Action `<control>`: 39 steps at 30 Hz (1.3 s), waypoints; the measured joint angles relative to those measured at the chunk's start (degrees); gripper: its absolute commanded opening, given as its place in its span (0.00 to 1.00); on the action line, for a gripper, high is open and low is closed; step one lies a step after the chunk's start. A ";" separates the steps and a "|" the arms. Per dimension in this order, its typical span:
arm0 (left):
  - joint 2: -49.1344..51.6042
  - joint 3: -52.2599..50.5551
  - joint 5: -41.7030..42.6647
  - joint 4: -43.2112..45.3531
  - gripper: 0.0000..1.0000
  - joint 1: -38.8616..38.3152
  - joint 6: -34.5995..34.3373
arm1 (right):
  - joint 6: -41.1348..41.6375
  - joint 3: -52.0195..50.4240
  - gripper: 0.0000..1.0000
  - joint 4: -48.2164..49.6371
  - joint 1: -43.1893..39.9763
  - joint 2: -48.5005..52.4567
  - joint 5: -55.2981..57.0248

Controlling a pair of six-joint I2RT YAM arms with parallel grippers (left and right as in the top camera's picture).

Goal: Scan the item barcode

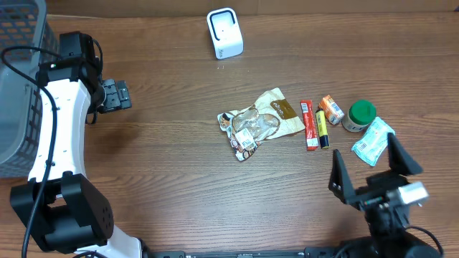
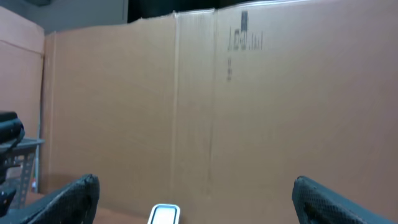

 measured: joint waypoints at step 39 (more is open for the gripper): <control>0.00 0.00 -0.02 0.00 1.00 0.00 0.00 | 7.41 -16.06 1.00 -9.70 -4.07 -0.17 0.72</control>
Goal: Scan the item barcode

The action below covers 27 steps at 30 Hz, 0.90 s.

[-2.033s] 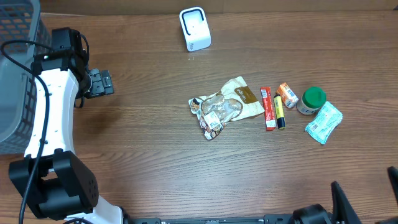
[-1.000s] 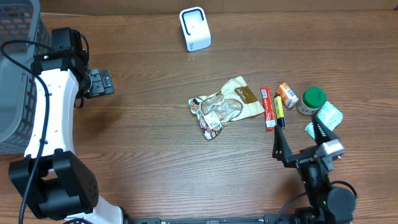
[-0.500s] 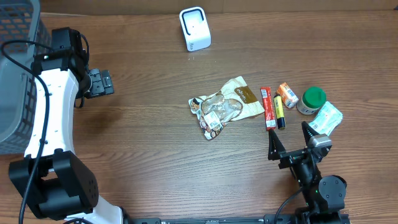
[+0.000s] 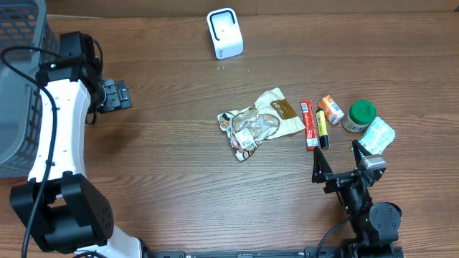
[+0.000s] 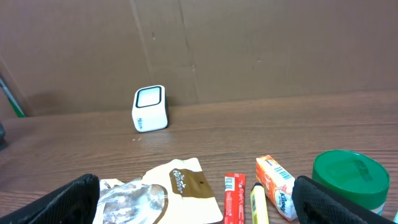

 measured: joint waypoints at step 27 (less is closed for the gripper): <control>-0.79 -0.04 0.02 0.00 1.00 0.00 0.00 | -0.02 0.00 1.00 -0.02 0.00 0.00 0.00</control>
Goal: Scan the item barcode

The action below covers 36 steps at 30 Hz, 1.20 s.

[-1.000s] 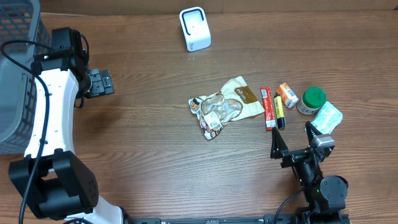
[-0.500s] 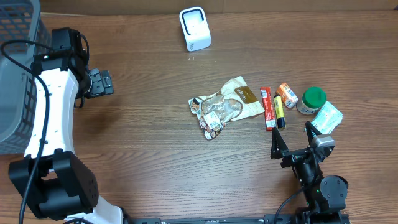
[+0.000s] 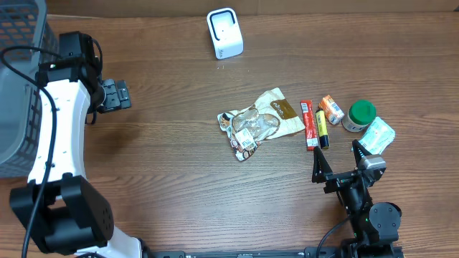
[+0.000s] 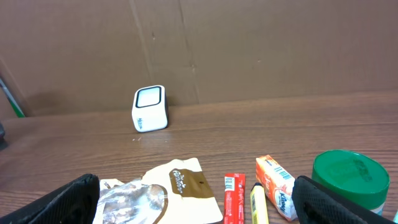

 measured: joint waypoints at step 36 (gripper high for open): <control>-60.43 -18.01 0.20 -0.11 1.00 -7.89 0.00 | 0.00 0.00 1.00 0.02 0.00 0.00 -0.02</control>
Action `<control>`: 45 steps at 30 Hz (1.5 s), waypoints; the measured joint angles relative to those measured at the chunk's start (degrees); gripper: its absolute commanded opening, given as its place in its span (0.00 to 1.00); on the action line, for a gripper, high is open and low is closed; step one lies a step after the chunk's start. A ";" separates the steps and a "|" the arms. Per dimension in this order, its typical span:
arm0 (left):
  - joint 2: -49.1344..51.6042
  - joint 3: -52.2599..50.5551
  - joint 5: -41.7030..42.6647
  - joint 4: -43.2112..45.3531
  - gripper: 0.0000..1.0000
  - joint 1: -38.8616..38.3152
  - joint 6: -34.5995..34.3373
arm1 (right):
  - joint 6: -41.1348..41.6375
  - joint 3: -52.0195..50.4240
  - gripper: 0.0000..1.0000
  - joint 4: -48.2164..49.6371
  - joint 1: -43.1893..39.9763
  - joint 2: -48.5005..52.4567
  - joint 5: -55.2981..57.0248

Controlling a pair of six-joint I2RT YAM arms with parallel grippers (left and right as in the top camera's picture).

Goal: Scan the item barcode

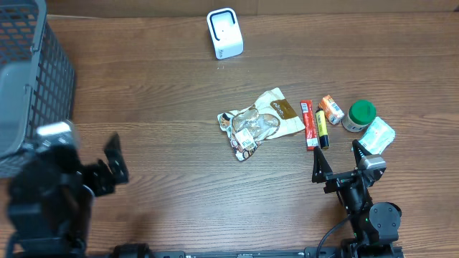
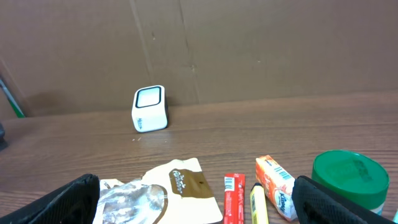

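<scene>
The white barcode scanner stands at the back of the table. A cluster of items lies at centre right: a crumpled snack bag, a red stick pack, a yellow marker, an orange tissue pack, a green-lidded jar and a pale green packet. My right gripper sits low in front of them, open and holding nothing. My left gripper is at the front left, far from the items.
A grey mesh basket fills the far left side. A brown cardboard wall rises behind the scanner. The table is dark wood.
My left arm has gone from beside the basket at the upper left to the front left of the table. The right gripper and all items are unchanged.
At first my right gripper was raised, open, facing the cardboard wall. Then it was low in front of the items, open, and stayed there. My left arm stood by the basket throughout, and now it is at the front left.
</scene>
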 measured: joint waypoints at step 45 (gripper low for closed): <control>-39.06 -71.08 7.19 58.86 1.00 0.00 -3.28 | 0.02 0.00 1.00 0.04 0.00 0.00 0.00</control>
